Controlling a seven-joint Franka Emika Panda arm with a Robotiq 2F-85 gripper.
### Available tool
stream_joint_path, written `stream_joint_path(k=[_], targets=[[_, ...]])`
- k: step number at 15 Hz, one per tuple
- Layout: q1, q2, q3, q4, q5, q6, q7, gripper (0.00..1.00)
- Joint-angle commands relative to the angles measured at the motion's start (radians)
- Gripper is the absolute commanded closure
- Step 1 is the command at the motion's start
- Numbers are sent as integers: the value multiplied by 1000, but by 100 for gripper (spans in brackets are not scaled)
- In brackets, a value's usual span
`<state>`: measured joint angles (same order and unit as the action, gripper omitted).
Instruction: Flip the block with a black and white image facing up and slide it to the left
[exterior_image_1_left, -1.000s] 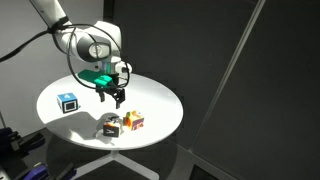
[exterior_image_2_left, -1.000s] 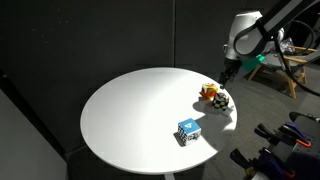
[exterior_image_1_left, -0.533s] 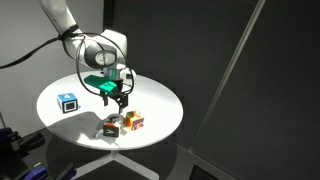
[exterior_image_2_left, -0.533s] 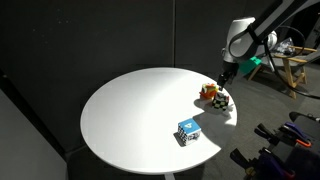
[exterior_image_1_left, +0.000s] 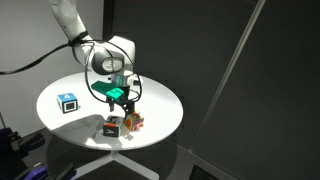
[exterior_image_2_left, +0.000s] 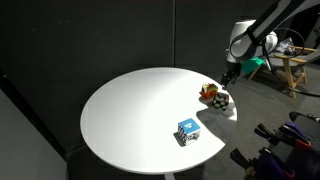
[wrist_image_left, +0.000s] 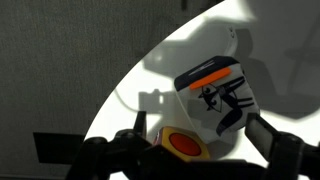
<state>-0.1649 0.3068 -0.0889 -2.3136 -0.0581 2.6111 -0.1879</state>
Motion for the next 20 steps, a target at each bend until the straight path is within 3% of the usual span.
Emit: stream_joint_path(k=[1, 20], targets=[[-18, 23, -9, 29, 2, -15, -37, 0], [15, 89, -16, 60, -24, -10, -6, 0]])
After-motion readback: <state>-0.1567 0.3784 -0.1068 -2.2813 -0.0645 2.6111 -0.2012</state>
